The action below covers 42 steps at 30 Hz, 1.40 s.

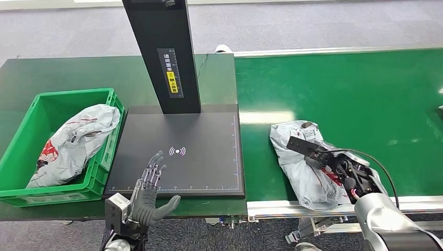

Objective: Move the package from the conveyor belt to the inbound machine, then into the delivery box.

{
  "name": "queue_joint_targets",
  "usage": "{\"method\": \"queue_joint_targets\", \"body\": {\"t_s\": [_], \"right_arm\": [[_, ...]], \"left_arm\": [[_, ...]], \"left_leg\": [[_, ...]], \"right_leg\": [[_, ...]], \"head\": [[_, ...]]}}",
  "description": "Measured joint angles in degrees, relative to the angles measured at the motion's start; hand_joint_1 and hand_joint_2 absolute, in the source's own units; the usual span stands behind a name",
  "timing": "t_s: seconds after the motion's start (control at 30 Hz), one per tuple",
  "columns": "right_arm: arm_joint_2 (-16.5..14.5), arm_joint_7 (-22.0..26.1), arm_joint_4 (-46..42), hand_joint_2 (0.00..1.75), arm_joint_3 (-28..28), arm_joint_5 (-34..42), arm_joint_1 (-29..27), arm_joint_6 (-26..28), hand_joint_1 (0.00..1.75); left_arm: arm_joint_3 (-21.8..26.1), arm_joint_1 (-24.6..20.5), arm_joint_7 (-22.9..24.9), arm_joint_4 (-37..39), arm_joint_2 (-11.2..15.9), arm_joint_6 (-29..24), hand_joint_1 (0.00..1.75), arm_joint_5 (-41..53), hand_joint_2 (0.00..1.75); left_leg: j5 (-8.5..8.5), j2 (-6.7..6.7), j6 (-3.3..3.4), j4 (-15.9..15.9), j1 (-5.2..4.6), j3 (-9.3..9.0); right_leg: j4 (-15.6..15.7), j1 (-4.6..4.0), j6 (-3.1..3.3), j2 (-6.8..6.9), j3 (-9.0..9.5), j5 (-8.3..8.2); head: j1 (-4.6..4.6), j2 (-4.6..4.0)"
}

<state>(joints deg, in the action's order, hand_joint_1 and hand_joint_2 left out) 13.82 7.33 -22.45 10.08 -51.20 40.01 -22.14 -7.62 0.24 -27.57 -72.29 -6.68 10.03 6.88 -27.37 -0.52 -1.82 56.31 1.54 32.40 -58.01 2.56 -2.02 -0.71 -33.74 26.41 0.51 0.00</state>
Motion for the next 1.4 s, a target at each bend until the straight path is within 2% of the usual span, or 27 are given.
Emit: {"method": "queue_joint_targets", "body": {"t_s": [0.13,0.23,0.4,0.57,0.77,0.9,1.23,1.33,1.4], "right_arm": [[-0.6,0.63,-0.01,1.75,0.15,3.01,0.33,5.27,1.75],[-1.61,2.66,-0.14,1.75,-0.54,7.39,0.87,11.84,1.75],[-3.71,10.12,-1.93,1.75,-3.38,14.35,1.74,21.22,1.75],[-5.66,17.81,-5.53,1.75,-5.55,18.07,1.82,29.28,1.75],[-7.09,21.19,-8.56,1.75,-6.12,18.71,1.69,30.36,1.75],[-8.37,24.05,-11.48,1.75,-3.65,16.17,1.68,29.53,1.75],[-9.97,23.92,-14.38,1.75,0.9,14.74,1.73,29.17,1.75],[-10.77,23.44,-14.41,1.75,3.54,11.3,2.29,27.65,1.75],[-12.38,22.63,-14.31,1.75,6.64,8.79,3.15,26.16,1.75]], "left_arm": [[0.78,1.81,-4.82,-3.73,-0.28,-3.32,0.0,-0.28,1.75],[1.33,4.16,-8.36,-8.5,-0.71,-5.78,0.0,-0.1,1.75],[1.57,7.76,-10.89,-15.95,-1.29,-7.76,0.0,-0.71,1.75],[1.91,8.94,-11.01,-19.16,-1.69,-9.08,0.0,-3.73,1.75],[2.08,9.08,-11.01,-19.71,-1.8,-9.06,0.0,-4.35,1.75],[2.09,8.7,-11.01,-19.68,-1.8,-8.55,0.0,-4.44,1.75],[2.1,8.44,-11.01,-19.64,-1.8,-8.08,0.0,-4.43,1.75],[2.11,8.41,-11.01,-19.57,-1.8,-7.76,0.0,-4.3,1.75],[2.1,8.26,-11.01,-19.37,-1.81,-7.57,0.0,-4.18,1.75]], "left_leg": [[0.0,-0.01,0.0,0.0,0.0,0.02],[0.0,-0.02,0.0,-0.01,0.0,0.03],[0.0,0.02,0.0,-0.01,0.0,0.03],[0.0,0.0,0.0,-0.01,0.0,0.0],[0.01,0.01,0.0,-0.01,0.01,-0.01],[0.01,-0.05,0.0,-0.01,0.01,-0.02],[0.01,0.06,0.0,-0.01,0.0,0.01],[0.01,-0.04,-0.01,-0.02,0.0,0.01],[0.01,-0.19,-0.01,-0.03,0.04,-0.03]], "right_leg": [[-0.01,-0.01,0.0,0.0,0.0,0.0],[-0.02,-0.01,0.0,-0.01,-0.02,0.0],[-0.01,0.0,0.0,0.01,-0.03,0.01],[-0.01,0.0,0.0,0.0,-0.01,0.0],[-0.02,-0.01,0.0,0.0,0.01,0.0],[-0.02,-0.01,0.0,-0.02,-0.01,0.0],[-0.01,0.0,0.0,0.06,0.01,0.01],[-0.02,-0.01,0.01,0.0,0.01,0.0],[-0.03,-0.05,0.02,-0.11,-0.03,0.0]], "head": [[-0.01,0.0],[0.0,0.0],[0.0,0.0],[0.01,0.0],[0.01,0.0],[0.01,0.0],[0.01,0.0],[0.01,0.0],[-0.01,0.0]]}}
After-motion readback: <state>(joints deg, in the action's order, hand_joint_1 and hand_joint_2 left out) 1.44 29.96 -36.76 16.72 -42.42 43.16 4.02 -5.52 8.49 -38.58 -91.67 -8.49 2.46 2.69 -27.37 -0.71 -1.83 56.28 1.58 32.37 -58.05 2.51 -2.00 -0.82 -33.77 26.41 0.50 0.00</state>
